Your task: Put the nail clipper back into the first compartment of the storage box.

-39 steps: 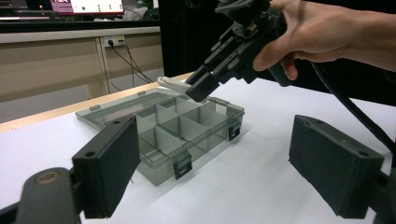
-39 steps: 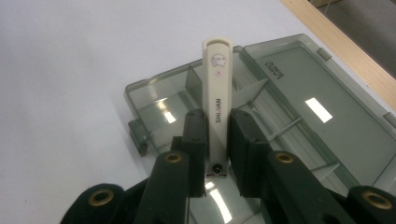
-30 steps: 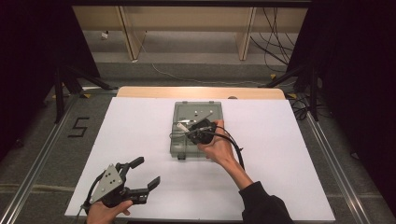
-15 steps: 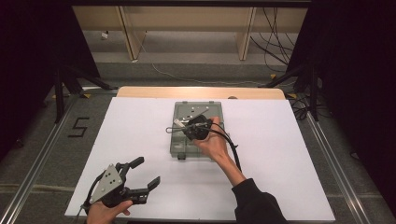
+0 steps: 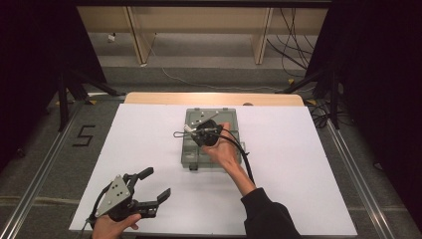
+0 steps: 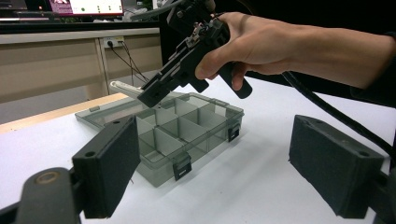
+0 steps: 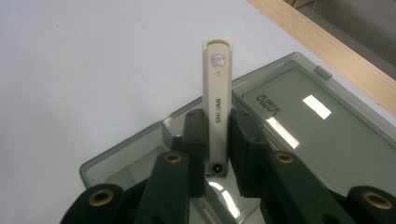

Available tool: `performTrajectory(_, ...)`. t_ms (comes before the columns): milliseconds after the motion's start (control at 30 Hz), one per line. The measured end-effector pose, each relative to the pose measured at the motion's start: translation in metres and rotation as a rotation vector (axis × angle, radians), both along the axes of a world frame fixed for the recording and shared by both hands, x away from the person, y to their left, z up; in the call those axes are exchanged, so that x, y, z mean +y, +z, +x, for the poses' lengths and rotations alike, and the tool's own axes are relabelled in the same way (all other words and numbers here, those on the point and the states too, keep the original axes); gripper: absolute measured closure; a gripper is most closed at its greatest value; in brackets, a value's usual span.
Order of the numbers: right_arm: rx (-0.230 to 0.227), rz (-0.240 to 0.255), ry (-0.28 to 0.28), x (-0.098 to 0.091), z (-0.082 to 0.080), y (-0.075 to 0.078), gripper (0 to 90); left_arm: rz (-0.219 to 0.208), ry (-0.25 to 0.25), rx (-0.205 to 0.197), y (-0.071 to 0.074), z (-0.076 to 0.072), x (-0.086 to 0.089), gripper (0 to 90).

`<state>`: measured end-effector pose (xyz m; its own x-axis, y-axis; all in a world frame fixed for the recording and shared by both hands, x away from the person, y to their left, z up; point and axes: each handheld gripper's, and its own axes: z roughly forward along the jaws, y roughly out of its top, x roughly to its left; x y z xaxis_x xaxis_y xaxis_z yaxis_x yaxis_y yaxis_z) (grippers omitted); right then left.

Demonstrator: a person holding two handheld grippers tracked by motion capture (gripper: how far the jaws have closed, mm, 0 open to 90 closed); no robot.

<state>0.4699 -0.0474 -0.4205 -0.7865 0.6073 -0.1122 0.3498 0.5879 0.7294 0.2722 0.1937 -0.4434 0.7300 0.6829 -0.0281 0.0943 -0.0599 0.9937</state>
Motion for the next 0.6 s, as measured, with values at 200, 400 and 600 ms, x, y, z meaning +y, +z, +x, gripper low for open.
performTrajectory(200, 0.012, 0.002, -0.001, 0.006, 0.002, -0.002, 77.1, -0.003, 0.000, -0.001, 0.000, 0.000, 0.000, 15.9)
performTrajectory(400, 0.017, 0.010, -0.015, 0.010, 0.005, -0.004, 77.1, -0.003, 0.000, -0.001, 0.000, 0.000, 0.000, 15.9)
performTrajectory(600, 0.040, 0.011, -0.024, 0.014, 0.006, -0.006, 77.1, -0.003, -0.001, -0.001, 0.000, 0.000, 0.000, 15.9)
